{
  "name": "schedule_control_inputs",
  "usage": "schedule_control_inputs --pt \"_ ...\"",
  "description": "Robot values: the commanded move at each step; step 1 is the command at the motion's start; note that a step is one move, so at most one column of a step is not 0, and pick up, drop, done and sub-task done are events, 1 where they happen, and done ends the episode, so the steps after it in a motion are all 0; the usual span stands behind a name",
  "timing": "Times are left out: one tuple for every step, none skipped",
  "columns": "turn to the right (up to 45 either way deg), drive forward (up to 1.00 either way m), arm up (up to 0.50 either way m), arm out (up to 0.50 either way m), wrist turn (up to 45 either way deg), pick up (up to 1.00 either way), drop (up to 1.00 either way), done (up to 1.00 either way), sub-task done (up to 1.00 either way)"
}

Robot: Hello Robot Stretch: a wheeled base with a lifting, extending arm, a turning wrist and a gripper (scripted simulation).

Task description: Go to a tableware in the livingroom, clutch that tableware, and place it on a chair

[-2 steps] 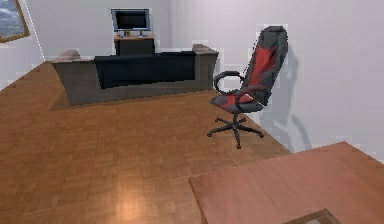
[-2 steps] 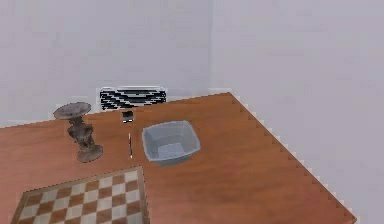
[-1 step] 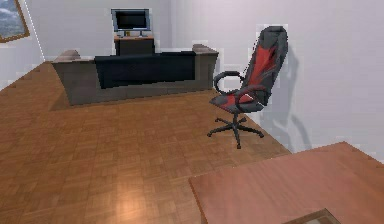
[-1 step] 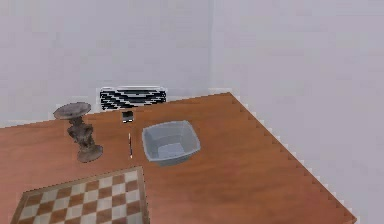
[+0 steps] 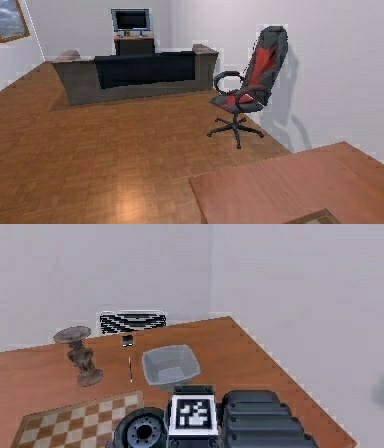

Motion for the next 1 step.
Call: schedule_control_inputs --pt "0.0 0.00 0.00 0.28 0.0 0.00 0.00 0.00 0.00"
